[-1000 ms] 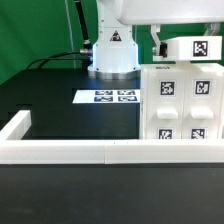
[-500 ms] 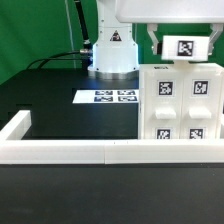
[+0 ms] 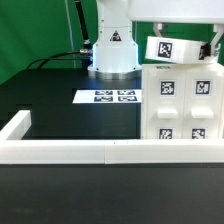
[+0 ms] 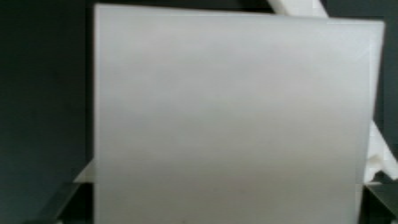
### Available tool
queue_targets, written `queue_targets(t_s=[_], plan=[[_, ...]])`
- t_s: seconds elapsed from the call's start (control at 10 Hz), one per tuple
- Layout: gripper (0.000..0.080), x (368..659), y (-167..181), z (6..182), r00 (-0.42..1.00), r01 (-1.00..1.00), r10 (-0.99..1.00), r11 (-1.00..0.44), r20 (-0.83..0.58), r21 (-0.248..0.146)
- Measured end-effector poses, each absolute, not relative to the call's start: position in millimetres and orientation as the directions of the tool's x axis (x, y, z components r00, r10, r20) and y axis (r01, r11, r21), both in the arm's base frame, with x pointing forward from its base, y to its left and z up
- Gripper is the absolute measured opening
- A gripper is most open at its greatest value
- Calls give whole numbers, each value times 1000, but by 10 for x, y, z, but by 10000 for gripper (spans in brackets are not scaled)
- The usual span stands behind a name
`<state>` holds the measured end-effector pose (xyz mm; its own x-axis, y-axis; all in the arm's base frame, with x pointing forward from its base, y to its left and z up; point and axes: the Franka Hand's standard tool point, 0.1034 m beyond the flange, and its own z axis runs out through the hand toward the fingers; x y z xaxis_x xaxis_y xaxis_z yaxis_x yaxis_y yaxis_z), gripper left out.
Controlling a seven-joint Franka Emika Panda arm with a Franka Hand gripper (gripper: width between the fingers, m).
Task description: Assemble cabinet
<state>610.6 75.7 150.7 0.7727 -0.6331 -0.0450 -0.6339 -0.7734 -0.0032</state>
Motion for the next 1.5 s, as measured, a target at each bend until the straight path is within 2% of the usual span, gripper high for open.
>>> queue_targets(t_s=[0.5,0.6,0.8,1.1,1.5], plan=[[563,6104,795,1507,585,-811,-810,-586,-53,2],[563,6121,793,1503,498,-867,-866,-498,-53,-21],[563,6103,829,1500,311,-950,-949,-309,-53,-32],[563,6157,867,1499,17,-997,-997,-11,-81,-72],[563,6164,935,1506,-155,-985,-981,162,-112,-57]])
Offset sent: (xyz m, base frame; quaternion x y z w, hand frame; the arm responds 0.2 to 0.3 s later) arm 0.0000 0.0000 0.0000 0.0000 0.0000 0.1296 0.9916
